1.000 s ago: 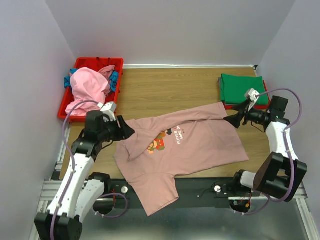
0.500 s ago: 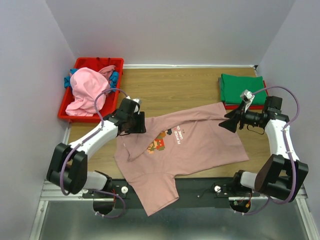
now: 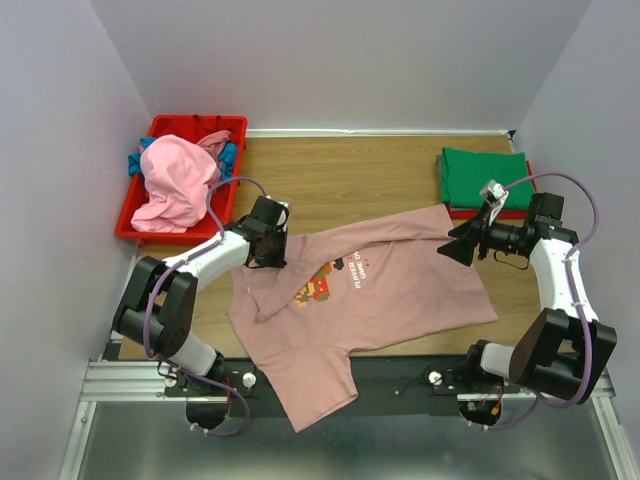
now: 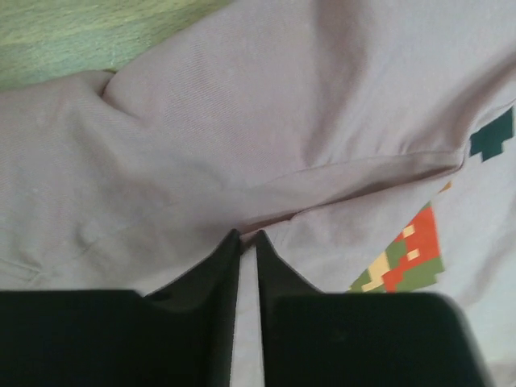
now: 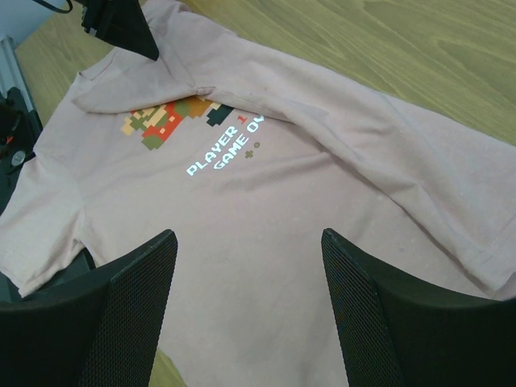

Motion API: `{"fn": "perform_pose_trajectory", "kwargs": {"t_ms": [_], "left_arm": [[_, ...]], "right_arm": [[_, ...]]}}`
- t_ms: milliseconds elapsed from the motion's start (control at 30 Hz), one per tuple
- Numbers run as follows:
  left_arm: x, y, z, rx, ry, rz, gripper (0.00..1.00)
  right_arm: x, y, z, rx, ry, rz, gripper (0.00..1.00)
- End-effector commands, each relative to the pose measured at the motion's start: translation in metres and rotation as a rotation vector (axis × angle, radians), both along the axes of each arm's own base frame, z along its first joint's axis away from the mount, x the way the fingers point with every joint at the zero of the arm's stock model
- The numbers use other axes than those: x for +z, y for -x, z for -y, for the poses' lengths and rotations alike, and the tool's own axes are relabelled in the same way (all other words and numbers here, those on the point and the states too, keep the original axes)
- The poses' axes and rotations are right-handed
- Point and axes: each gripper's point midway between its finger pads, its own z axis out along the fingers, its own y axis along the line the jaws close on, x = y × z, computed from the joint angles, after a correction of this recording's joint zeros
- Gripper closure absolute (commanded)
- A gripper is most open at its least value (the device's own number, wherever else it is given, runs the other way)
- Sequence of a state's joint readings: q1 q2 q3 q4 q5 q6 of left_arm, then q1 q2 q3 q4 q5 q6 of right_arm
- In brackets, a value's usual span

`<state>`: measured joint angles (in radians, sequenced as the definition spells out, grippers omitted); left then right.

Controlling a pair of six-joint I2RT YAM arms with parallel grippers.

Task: Fold and stack the t-shirts
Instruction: Fold the tshirt

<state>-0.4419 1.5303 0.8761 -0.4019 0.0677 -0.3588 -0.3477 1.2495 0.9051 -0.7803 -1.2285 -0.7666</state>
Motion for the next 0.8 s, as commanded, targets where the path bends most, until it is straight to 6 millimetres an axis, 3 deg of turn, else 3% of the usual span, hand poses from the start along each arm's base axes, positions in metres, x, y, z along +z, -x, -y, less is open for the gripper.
{"fn": "perform_pose_trajectory", "kwargs": {"t_ms": [0,233,367,567,767], "left_arm": [[0.008,0.004,0.013,-0.051,0.060,0.019,1.00],[0.030,0.020,0.031,-0.117,0.165,0.035,1.00],[0.046,0.043,0.048,-0.187,0.265,0.027,1.00],[0.045,0.078,0.066,-0.273,0.347,-0.021,1.00],[0.037,0.101,0.080,-0.317,0.395,-0.062,1.00]], "right_arm": [[-0.002,0.004,-0.003,0.003,-0.017,-0.033,0.21],[-0.002,0.005,-0.002,0.001,-0.012,-0.031,0.21],[-0.002,0.004,-0.002,0.000,-0.011,-0.032,0.21],[-0.003,0.004,-0.001,-0.002,-0.006,-0.034,0.21],[-0.007,0.003,0.000,-0.004,-0.001,-0.044,0.21]]}}
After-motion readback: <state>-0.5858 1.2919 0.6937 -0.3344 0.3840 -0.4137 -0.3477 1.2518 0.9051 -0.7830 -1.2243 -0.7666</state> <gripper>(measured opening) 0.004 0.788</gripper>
